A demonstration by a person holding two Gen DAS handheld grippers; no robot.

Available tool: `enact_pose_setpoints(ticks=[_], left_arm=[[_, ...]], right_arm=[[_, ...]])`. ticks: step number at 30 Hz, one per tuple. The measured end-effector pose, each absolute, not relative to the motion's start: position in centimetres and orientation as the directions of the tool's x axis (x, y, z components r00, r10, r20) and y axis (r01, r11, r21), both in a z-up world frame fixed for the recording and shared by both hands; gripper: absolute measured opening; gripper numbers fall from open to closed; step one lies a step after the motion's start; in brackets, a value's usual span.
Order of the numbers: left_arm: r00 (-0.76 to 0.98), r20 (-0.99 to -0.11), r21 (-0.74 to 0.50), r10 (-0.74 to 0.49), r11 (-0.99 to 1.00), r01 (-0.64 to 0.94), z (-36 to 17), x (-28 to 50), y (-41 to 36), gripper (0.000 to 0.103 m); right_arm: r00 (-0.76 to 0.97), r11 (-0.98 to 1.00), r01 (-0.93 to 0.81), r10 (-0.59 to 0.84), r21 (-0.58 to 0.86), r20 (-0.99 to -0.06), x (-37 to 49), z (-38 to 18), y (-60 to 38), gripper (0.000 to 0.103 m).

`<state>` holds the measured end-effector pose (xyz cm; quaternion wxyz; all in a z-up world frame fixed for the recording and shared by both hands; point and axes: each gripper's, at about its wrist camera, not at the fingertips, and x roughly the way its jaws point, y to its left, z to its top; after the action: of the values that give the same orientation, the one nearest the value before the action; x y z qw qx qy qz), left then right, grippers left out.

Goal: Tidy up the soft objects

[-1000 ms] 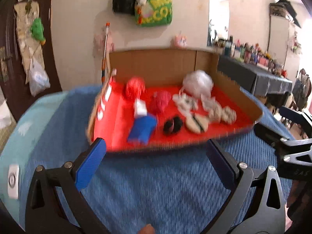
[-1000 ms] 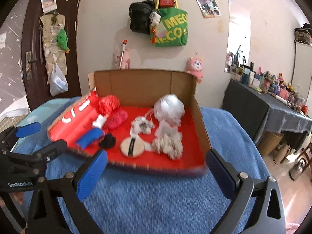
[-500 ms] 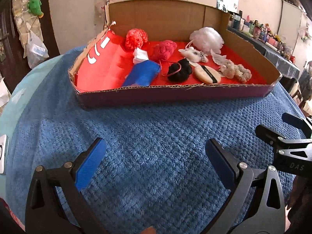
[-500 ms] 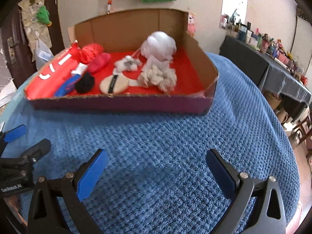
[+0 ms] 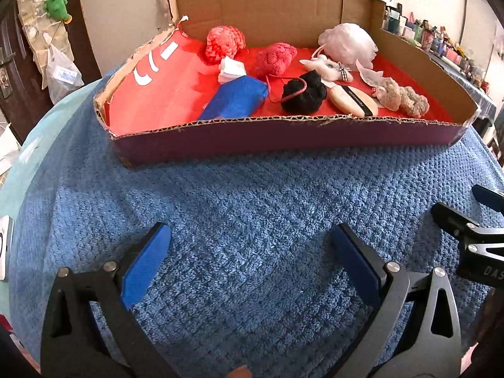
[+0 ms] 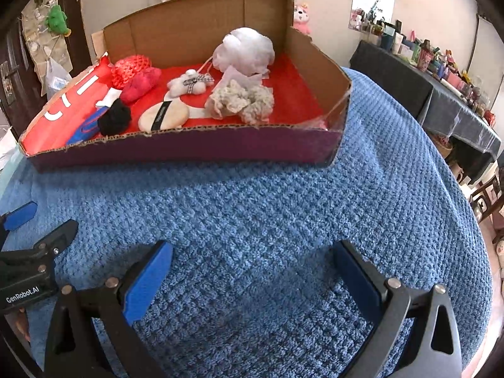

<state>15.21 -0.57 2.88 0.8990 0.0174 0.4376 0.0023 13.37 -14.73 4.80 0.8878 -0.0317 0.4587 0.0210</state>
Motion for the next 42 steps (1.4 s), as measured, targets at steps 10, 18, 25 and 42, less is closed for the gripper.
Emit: enact_pose_setpoints(ticks=[10, 18, 25, 42], left_arm=[[0.612, -0.791, 0.021, 0.008, 1.0, 0.013, 2.71, 15.68, -0.61, 0.103], [0.615, -0.789, 0.023, 0.01, 1.0, 0.013, 2.69, 15.57, -0.67, 0.103], [0.615, -0.789, 0.023, 0.01, 1.0, 0.013, 2.69, 15.56, -0.67, 0.103], [0.614, -0.789, 0.02, 0.008, 1.0, 0.014, 2.69, 15.57, -0.67, 0.103]], right_arm=[[0.575, 0.996, -0.058, -0.017, -0.061, -0.818, 13.67, 4.54, -14.17, 0.103], [0.581, 0.996, -0.053, -0.03, -0.074, -0.813, 13.36, 4.5, -14.0, 0.103], [0.581, 0.996, -0.053, -0.028, -0.072, -0.813, 13.27, 4.49, -14.0, 0.103], [0.578, 0.996, -0.057, -0.02, -0.064, -0.815, 13.35, 4.46, -14.1, 0.103]])
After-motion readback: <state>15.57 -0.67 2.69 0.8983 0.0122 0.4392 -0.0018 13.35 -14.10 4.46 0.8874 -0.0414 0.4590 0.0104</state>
